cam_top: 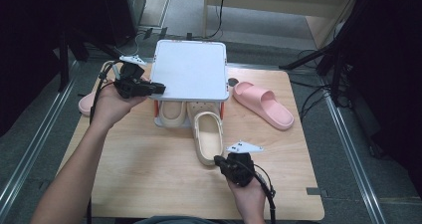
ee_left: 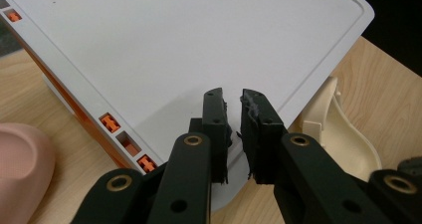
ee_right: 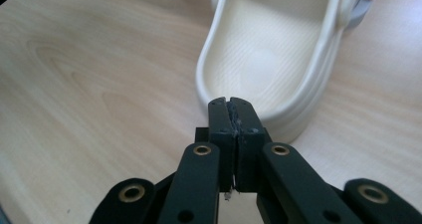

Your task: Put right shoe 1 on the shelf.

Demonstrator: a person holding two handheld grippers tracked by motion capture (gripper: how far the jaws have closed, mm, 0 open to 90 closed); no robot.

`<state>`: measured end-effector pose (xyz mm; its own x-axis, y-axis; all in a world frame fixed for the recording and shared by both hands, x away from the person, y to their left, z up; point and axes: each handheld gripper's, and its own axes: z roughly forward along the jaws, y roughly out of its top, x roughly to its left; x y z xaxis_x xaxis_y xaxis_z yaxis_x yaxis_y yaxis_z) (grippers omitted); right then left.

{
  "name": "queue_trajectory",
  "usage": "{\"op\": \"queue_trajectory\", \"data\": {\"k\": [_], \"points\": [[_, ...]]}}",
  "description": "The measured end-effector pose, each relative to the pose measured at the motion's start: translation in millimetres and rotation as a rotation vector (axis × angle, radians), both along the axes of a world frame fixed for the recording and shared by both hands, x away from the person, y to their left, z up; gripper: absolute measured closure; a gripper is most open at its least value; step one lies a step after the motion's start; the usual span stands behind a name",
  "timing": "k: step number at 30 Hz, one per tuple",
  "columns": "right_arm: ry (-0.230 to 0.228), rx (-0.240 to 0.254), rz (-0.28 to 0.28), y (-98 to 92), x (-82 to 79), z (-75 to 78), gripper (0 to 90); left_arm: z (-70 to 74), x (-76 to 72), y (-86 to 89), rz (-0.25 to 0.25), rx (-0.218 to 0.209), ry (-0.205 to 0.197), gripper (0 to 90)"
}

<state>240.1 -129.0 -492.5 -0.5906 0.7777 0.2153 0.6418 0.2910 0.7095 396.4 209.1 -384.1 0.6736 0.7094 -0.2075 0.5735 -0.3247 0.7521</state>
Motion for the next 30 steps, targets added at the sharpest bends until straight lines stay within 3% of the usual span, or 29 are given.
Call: {"op": "queue_trajectory", "data": {"k": [3,7,11,16,23,30], "points": [[0.009,-0.022,-0.004,1.7,-7.8,-10.5,89.9,-1.3,-0.2,2.4,0.001,-0.018,0.004,81.3],[0.048,-0.037,0.004,4.6,-6.6,-21.9,90.0,-0.7,-1.6,1.0,0.000,-0.004,-0.004,81.4],[0.033,-0.051,-0.013,8.0,-2.0,-26.3,90.0,-0.9,-1.7,0.6,-0.002,-0.004,-0.005,81.4],[0.020,-0.038,-0.018,14.2,2.2,-25.5,90.0,-1.2,-1.4,1.1,-0.004,-0.012,-0.002,81.3],[-0.024,-0.037,0.017,28.1,11.3,-17.1,89.6,-1.4,-1.2,1.6,-0.005,-0.015,0.001,81.3],[-0.013,-0.056,0.024,37.1,36.8,-12.7,89.4,-1.6,-1.0,2.1,-0.009,-0.018,0.002,81.3]]}}
